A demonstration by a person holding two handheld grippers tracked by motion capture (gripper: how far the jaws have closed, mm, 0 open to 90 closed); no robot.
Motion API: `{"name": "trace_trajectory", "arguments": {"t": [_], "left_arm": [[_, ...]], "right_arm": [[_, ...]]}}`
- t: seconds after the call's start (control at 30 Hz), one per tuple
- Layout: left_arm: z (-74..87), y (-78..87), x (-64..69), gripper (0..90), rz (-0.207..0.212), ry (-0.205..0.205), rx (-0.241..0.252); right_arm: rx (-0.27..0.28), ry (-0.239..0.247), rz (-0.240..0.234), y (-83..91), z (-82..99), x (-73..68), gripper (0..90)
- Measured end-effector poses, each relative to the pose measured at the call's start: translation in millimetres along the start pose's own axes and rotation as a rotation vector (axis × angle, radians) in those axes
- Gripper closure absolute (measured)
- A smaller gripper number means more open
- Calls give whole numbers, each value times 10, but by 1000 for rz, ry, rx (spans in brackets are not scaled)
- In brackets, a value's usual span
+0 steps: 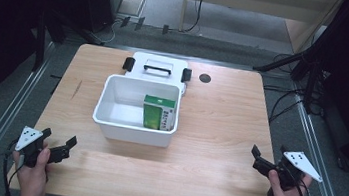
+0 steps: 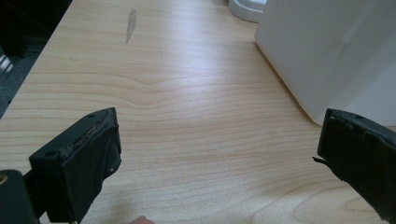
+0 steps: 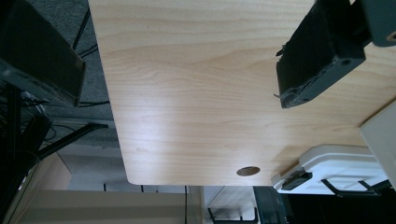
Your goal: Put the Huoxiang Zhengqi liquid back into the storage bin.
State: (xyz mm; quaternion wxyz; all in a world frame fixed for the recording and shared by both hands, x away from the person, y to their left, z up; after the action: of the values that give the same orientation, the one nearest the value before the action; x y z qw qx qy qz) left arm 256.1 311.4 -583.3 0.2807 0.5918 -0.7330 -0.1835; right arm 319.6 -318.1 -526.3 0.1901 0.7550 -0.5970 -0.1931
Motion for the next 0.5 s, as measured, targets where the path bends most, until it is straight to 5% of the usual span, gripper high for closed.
{"name": "trace_trajectory", "arguments": {"t": [0.5], "left_arm": [[5, -4, 9, 1, -10, -7, -8]], "right_arm": [[-10, -7, -16, 200, 377, 154, 11]]}}
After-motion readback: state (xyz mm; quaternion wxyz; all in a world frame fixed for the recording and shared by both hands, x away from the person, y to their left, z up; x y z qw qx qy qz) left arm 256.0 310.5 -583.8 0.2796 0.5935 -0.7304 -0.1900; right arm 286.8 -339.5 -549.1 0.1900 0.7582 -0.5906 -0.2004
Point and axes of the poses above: each handheld gripper's, and its own axes: y roughly backward along the jaws, z roughly out of its underside, x roughly to its right, the point moved 7 cm from there along -y, roughly forward along the jaws, and after that the axes turned 11 degrees about -x, right-handed, at the moved point
